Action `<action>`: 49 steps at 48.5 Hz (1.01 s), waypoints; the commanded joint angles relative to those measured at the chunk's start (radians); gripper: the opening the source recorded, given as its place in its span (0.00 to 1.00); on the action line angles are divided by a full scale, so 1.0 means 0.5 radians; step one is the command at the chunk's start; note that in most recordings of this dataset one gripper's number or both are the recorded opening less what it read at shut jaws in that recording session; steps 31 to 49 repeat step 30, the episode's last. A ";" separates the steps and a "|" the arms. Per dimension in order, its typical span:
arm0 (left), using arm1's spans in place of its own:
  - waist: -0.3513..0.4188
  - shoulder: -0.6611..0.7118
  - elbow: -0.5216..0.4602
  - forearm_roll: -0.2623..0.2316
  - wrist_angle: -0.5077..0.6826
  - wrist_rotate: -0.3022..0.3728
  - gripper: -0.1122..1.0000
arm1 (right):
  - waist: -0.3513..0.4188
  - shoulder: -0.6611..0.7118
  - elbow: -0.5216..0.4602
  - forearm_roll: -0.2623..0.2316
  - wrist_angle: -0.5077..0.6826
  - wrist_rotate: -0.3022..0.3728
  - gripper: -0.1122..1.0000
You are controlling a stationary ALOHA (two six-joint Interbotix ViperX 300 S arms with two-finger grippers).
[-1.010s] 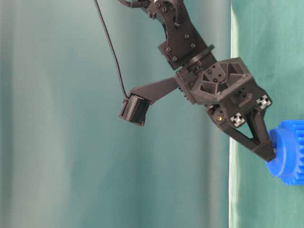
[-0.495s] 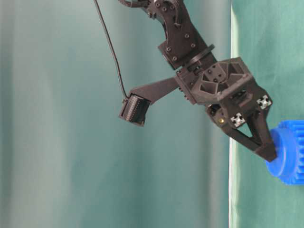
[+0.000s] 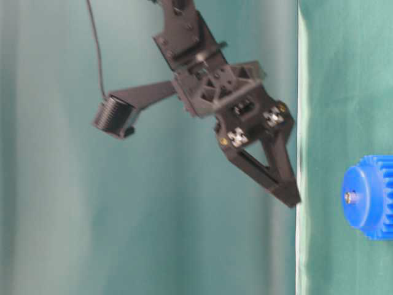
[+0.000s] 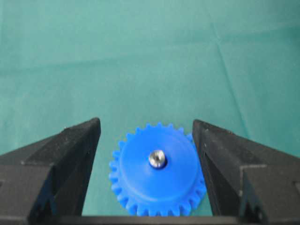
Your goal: Insert the shaft placed at a random location into the center hole of the medium gear at another random location.
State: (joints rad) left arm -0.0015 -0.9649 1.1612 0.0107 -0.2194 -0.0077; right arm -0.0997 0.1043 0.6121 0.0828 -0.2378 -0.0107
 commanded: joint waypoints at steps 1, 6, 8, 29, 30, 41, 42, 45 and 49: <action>-0.003 0.015 -0.037 0.003 -0.012 -0.003 0.10 | 0.003 -0.132 0.015 -0.003 0.028 0.018 0.82; -0.003 0.015 -0.037 0.006 -0.012 -0.003 0.10 | 0.006 -0.221 0.080 -0.003 0.049 0.018 0.82; 0.000 0.015 -0.037 0.003 -0.009 -0.003 0.10 | 0.003 -0.255 0.110 -0.003 0.049 0.018 0.82; 0.000 0.012 -0.037 0.006 -0.009 -0.009 0.10 | 0.006 -0.565 0.479 0.000 0.052 0.028 0.82; 0.000 0.015 -0.037 0.003 -0.009 -0.009 0.10 | 0.006 -0.577 0.497 0.000 0.049 0.028 0.82; 0.000 0.015 -0.037 0.003 -0.009 -0.009 0.10 | 0.006 -0.577 0.497 0.000 0.049 0.028 0.82; 0.000 0.015 -0.037 0.003 -0.009 -0.009 0.10 | 0.006 -0.577 0.497 0.000 0.049 0.028 0.82; 0.000 0.015 -0.037 0.003 -0.009 -0.009 0.10 | 0.006 -0.577 0.497 0.000 0.049 0.028 0.82; 0.000 0.015 -0.037 0.003 -0.009 -0.009 0.10 | 0.006 -0.577 0.497 0.000 0.049 0.028 0.82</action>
